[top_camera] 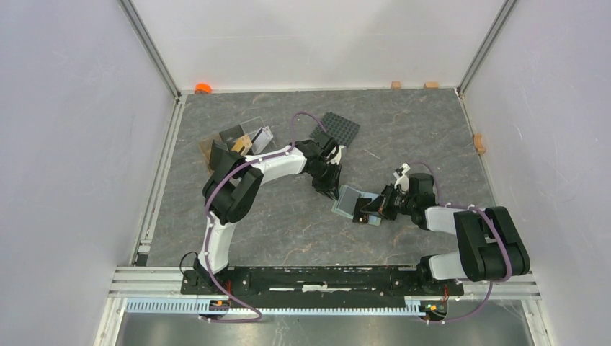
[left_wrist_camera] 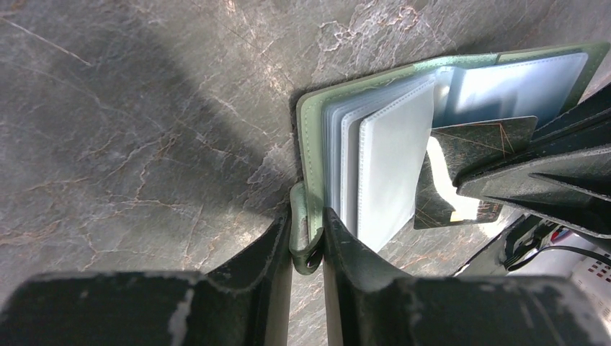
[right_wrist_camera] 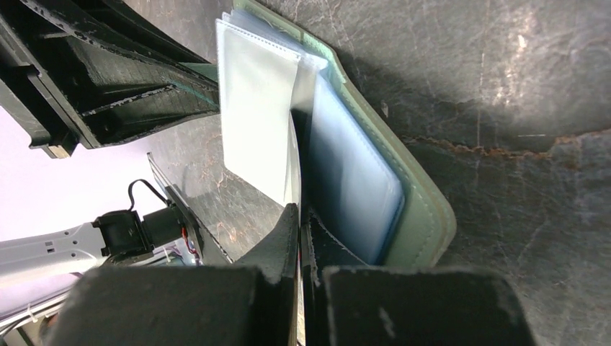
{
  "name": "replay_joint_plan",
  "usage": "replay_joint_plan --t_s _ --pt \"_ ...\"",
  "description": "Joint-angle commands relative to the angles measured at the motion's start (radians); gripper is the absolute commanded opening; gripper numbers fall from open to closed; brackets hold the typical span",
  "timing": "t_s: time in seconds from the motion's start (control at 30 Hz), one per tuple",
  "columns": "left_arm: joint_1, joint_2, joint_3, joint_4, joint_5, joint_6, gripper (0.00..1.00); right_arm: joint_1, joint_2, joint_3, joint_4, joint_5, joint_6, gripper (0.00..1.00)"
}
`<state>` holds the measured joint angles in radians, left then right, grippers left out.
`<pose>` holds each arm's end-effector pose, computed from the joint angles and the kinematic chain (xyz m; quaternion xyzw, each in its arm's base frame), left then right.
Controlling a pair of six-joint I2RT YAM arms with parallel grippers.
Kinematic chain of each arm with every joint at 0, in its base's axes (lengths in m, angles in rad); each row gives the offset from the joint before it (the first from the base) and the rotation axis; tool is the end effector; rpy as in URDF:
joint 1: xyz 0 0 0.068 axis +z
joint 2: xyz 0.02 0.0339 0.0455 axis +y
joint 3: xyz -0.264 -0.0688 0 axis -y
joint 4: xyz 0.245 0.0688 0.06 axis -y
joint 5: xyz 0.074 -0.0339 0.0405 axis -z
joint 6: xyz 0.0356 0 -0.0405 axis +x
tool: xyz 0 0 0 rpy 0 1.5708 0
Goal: Put the credit cards into the card holder
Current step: Insert the credit card into the card holder.
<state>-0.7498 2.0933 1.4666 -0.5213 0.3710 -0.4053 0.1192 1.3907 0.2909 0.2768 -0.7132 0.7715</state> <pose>0.3054 -0.3020 0.1494 0.2028 0.9401 -0.2637 0.0743 0.2018 0.0476 0.1081 0.1587 0.8672 0.4407 0.1689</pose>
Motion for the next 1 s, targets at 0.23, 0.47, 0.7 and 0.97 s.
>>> replay_joint_plan --t_s 0.23,0.47,0.7,0.97 --pt "-0.019 0.036 0.016 -0.016 -0.015 0.017 0.24 -0.009 0.039 -0.04 0.076 0.113 0.015 0.0" --pt "-0.025 0.041 0.019 -0.016 0.002 0.019 0.21 -0.01 0.073 -0.048 0.142 0.143 0.038 0.0" --pt "-0.027 0.042 0.019 -0.016 0.004 0.02 0.19 -0.01 0.101 -0.055 0.183 0.163 0.051 0.0" --pt "-0.029 0.038 0.018 -0.016 0.009 0.017 0.18 -0.01 0.105 -0.069 0.193 0.193 0.048 0.0"
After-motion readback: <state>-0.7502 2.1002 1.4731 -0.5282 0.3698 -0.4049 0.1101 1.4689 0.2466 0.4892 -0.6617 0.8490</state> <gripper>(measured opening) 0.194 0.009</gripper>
